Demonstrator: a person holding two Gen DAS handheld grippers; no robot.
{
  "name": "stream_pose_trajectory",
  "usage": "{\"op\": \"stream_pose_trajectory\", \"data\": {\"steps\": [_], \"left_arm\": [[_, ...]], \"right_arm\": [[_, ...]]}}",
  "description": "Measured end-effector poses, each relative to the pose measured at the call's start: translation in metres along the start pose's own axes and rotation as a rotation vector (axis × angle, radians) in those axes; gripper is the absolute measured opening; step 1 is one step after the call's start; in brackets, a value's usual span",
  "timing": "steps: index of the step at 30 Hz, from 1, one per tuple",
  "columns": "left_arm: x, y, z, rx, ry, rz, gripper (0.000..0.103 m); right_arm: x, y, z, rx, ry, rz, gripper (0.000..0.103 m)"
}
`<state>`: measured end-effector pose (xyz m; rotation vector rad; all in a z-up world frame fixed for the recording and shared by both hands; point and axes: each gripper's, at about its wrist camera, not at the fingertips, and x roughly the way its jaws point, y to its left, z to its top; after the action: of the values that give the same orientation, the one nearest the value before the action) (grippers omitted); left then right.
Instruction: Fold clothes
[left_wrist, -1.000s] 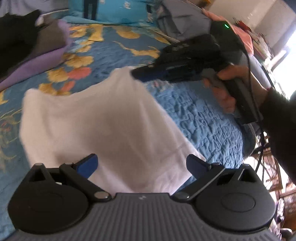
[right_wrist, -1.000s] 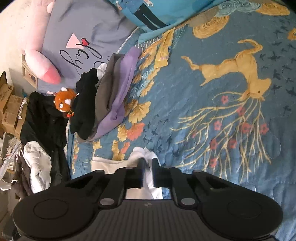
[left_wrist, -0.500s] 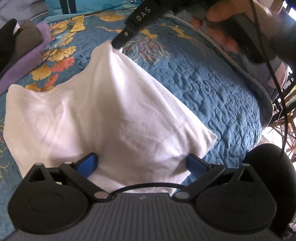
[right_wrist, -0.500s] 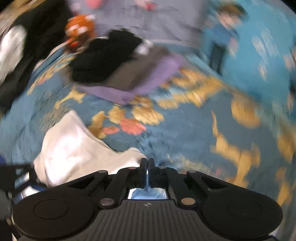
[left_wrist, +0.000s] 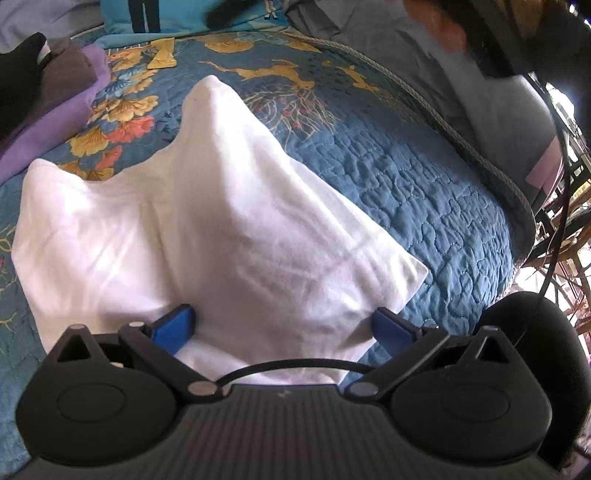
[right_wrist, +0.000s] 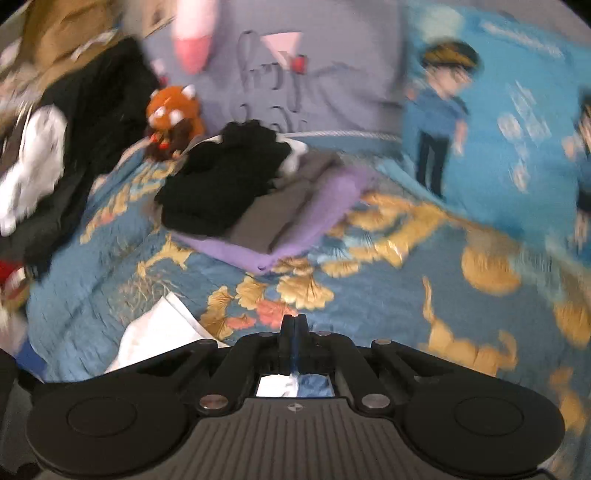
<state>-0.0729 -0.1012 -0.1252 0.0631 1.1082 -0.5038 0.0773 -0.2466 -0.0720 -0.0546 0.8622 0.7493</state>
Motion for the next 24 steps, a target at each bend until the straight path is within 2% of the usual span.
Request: {"op": "stream_pose_trajectory", "data": {"steps": [2,3,5,6,8,10,12,13,15,17,19,24], "left_arm": [[-0.006,0.002,0.0,-0.025,-0.016,-0.008,0.103],[-0.012,0.004,0.0,-0.04,-0.03,-0.013,0.103],[-0.024,0.011,-0.001,-0.068,-0.061,-0.021,0.103],[-0.031,0.017,-0.002,-0.082,-0.082,-0.02,0.103],[-0.043,0.035,-0.005,-0.111,-0.105,-0.009,0.103],[-0.044,0.058,-0.01,-0.159,-0.075,0.058,0.103],[-0.043,0.088,-0.019,-0.235,-0.024,0.146,0.103],[-0.045,0.1,-0.025,-0.268,-0.012,0.18,0.103],[-0.057,0.12,-0.038,-0.326,-0.026,0.202,0.103],[-0.07,0.132,-0.049,-0.365,-0.049,0.216,0.103],[-0.08,0.139,-0.055,-0.382,-0.069,0.234,0.103],[-0.089,0.138,-0.063,-0.41,-0.1,0.224,0.103]], "right_arm": [[-0.006,-0.001,-0.012,0.069,-0.029,0.04,0.009],[-0.008,0.001,-0.019,0.109,-0.051,0.094,0.016],[-0.009,0.004,-0.035,0.192,-0.089,0.192,0.031],[-0.003,0.006,-0.04,0.212,-0.076,0.21,0.044],[0.01,0.011,-0.052,0.251,-0.05,0.244,0.044],[0.028,0.011,-0.06,0.241,0.021,0.117,0.042],[0.034,0.002,-0.063,0.32,0.051,-0.067,0.041],[0.027,0.001,-0.062,0.345,0.01,-0.045,0.042],[0.013,0.0,-0.059,0.394,-0.072,0.0,0.046],[0.002,0.018,-0.046,0.316,-0.11,-0.002,0.056],[-0.001,0.039,-0.034,0.225,-0.103,0.001,0.065],[0.034,0.114,-0.018,-0.069,0.026,0.035,0.07]]}}
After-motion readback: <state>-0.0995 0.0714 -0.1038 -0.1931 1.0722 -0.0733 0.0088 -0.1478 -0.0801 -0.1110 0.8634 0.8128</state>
